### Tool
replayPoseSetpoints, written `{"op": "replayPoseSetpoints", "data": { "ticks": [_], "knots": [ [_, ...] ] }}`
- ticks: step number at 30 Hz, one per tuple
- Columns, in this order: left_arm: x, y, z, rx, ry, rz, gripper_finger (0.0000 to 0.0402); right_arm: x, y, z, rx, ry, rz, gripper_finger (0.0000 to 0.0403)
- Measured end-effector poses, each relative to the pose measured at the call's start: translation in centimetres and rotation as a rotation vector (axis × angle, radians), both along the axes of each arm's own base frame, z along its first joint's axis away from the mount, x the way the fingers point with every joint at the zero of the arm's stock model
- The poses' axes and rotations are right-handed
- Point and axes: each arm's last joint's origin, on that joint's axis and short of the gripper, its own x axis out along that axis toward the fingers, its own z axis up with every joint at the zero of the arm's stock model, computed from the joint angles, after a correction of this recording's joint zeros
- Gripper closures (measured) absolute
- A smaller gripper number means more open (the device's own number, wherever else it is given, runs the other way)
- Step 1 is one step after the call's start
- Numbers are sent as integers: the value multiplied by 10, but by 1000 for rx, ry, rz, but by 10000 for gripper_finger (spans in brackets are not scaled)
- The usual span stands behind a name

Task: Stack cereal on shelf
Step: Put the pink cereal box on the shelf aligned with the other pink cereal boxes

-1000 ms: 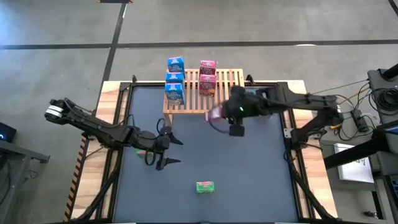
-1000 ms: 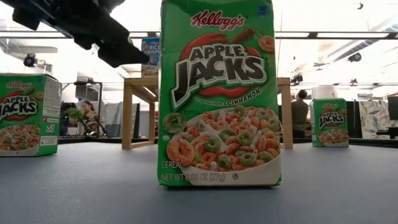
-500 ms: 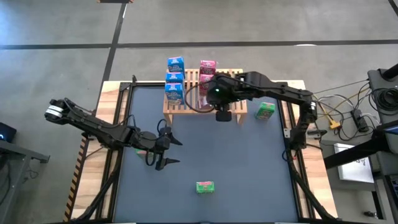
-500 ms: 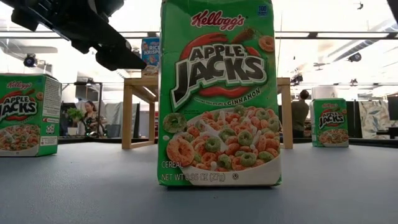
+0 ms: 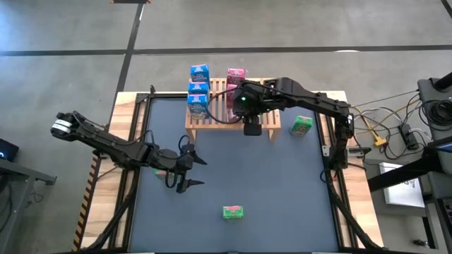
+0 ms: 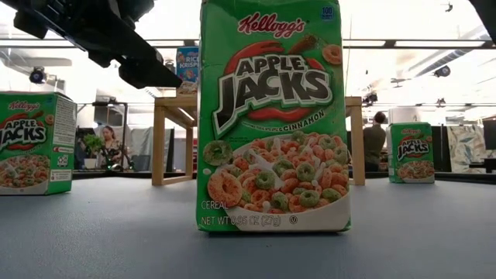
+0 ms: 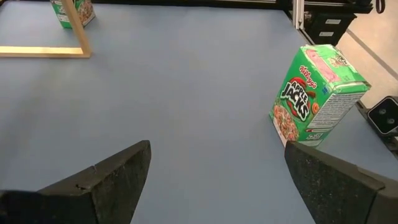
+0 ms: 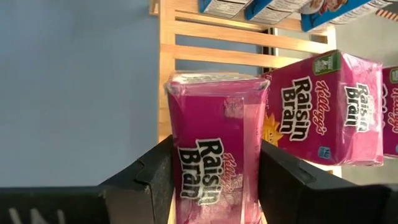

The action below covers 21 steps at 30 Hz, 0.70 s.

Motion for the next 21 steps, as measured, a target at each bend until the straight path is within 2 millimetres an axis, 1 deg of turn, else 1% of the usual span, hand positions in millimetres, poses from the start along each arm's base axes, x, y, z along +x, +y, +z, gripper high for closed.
{"op": "replayPoseSetpoints", "data": {
  "ticks": [7,21],
  "knots": [
    [0,0,0,-1,-4,0,48,1,-5,-1,3,-4,-26,211],
    [0,0,0,-1,-5,0,48,8,-9,0,-23,-61,-8,209]
  ]
}}
